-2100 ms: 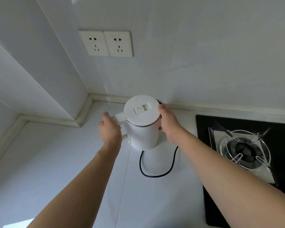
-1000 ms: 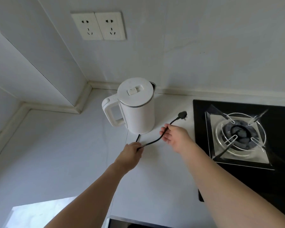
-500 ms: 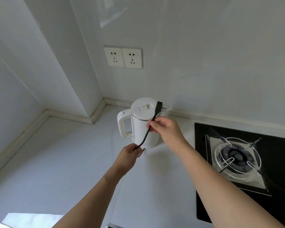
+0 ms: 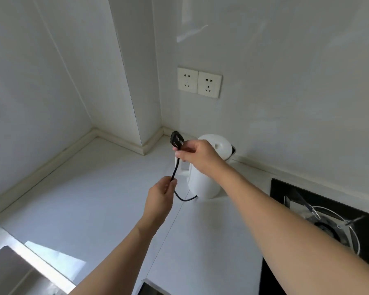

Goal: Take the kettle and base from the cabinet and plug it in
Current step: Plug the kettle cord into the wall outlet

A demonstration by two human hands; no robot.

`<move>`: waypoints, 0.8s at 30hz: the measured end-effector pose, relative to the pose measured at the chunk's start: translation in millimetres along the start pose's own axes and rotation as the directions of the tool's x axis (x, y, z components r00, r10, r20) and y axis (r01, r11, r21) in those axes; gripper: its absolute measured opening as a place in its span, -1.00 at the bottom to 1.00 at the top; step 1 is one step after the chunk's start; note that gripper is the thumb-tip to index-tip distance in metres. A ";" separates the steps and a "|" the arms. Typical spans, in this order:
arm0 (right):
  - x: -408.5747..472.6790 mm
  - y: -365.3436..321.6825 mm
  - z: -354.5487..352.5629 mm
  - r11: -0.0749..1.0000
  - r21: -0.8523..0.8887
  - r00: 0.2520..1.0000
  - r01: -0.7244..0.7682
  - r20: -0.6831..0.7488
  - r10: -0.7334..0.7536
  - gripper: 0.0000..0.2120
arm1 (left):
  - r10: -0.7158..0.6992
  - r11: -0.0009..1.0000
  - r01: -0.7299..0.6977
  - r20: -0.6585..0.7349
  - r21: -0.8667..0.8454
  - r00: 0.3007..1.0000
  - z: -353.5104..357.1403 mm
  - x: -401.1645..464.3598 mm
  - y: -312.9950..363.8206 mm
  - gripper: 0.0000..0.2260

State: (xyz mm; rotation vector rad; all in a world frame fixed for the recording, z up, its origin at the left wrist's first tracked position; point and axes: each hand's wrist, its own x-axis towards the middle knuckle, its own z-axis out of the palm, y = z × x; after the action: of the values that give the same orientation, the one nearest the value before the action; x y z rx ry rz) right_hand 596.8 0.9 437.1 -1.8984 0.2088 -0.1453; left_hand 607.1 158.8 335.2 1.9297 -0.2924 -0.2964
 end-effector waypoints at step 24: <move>147.8 4.3 -6.5 0.925 -0.381 1.000 -0.020 -0.013 0.017 -0.98 | -0.074 0.997 0.076 -0.121 0.011 0.990 -11.9 151.6 9.2 -0.79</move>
State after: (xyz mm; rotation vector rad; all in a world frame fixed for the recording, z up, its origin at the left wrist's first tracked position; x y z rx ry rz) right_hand 739.5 -38.4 434.9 -2.2834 0.2769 -0.1057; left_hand 752.7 114.3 337.8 1.9684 -0.1437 -0.2265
